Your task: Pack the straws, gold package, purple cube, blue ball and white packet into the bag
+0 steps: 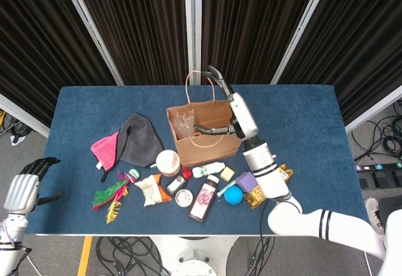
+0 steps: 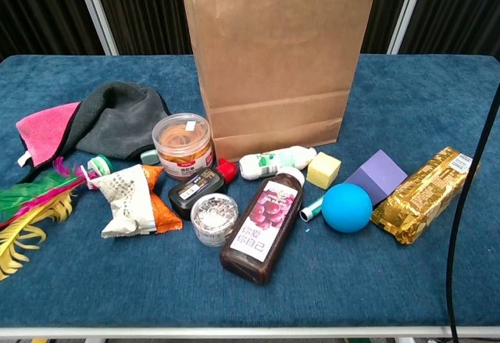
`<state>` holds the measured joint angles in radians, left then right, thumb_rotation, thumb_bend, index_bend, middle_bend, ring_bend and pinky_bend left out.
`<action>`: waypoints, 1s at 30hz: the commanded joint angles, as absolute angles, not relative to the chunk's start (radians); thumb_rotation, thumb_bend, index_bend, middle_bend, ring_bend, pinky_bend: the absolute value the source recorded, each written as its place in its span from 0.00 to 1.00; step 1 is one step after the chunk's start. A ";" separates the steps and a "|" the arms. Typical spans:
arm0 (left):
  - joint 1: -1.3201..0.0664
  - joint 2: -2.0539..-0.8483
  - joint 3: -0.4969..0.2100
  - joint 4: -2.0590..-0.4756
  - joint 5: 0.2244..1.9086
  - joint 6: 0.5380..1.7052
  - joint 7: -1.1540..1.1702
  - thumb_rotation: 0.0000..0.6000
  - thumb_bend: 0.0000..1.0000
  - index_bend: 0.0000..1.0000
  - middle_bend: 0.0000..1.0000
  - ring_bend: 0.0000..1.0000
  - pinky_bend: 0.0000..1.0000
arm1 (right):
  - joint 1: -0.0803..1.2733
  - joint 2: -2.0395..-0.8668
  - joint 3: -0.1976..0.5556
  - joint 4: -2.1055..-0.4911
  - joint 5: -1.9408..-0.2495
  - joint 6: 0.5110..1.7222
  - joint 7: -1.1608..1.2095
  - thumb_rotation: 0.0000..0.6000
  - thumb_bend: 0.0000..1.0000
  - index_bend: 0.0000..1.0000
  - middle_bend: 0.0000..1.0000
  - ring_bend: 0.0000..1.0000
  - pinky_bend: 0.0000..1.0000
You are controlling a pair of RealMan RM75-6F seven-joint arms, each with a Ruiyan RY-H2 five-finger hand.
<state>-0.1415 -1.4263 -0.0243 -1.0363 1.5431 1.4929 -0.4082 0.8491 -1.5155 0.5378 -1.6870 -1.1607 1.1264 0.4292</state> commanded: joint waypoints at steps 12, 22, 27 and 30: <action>-0.149 -1.429 -0.021 -1.057 1.553 1.490 -0.396 1.00 0.18 0.30 0.35 0.23 0.27 | 0.563 -1.125 0.449 -1.931 -1.376 1.419 -0.175 1.00 0.00 0.20 0.21 0.05 0.03; -0.157 -1.446 -0.014 -1.067 1.565 1.488 -0.374 1.00 0.18 0.30 0.35 0.23 0.27 | 0.351 -1.026 0.180 -1.844 -1.405 1.389 -0.237 1.00 0.00 0.20 0.23 0.05 0.05; -0.157 -1.452 -0.016 -1.064 1.563 1.492 -0.366 1.00 0.18 0.30 0.35 0.23 0.27 | 0.345 -1.094 0.076 -1.708 -1.466 1.296 -0.195 1.00 0.00 0.20 0.23 0.05 0.05; -0.155 -1.455 -0.016 -1.063 1.565 1.498 -0.361 1.00 0.18 0.30 0.35 0.23 0.27 | 0.365 -1.147 0.037 -1.619 -1.527 1.250 -0.185 1.00 0.00 0.20 0.23 0.05 0.05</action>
